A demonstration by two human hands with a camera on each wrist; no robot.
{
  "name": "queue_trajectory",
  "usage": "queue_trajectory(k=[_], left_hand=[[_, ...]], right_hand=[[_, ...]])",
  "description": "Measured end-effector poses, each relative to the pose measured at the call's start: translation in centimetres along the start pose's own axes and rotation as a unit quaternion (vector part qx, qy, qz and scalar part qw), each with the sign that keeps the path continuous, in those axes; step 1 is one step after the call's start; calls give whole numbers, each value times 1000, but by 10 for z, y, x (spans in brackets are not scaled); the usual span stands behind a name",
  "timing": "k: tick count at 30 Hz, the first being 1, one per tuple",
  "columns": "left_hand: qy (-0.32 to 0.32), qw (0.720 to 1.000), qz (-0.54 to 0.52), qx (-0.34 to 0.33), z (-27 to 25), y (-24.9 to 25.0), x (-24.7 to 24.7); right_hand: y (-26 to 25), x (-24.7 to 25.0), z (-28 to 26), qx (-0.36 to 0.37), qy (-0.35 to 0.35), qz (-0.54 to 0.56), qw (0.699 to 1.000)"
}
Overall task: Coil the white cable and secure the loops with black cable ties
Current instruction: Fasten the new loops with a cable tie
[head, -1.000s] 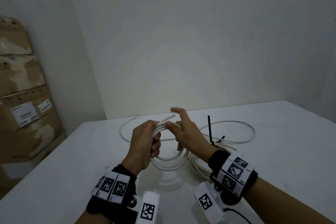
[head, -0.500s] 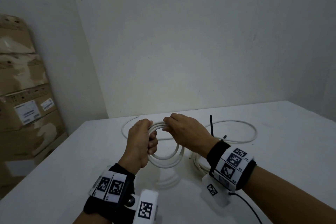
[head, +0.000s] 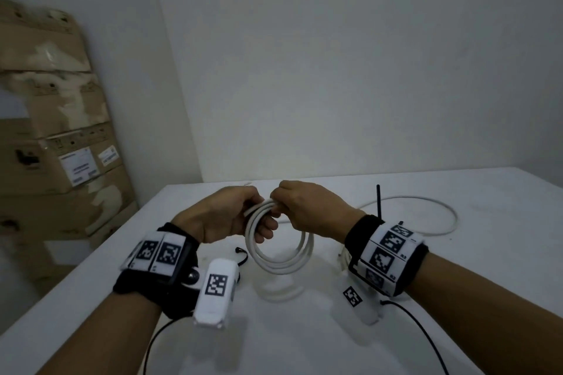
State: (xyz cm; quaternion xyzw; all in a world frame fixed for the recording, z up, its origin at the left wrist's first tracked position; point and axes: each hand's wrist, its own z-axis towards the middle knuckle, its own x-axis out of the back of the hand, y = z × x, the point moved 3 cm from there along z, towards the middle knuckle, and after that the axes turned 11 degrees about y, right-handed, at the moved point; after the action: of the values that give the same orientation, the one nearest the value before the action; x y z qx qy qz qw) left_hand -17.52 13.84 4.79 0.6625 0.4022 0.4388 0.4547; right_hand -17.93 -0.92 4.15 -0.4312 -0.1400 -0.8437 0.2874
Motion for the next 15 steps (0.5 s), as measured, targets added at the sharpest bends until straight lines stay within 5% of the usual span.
queue_trajectory(k=[3, 9, 15], left_hand=[[-3, 1000, -9, 6, -1, -7, 17], [101, 989, 83, -65, -8, -22, 35], [168, 983, 67, -22, -12, -37, 81]], right_hand=[[-11, -7, 9, 10, -4, 3, 1000], [-29, -31, 32, -23, -12, 51, 998], [-27, -48, 31, -180, -59, 218, 958]])
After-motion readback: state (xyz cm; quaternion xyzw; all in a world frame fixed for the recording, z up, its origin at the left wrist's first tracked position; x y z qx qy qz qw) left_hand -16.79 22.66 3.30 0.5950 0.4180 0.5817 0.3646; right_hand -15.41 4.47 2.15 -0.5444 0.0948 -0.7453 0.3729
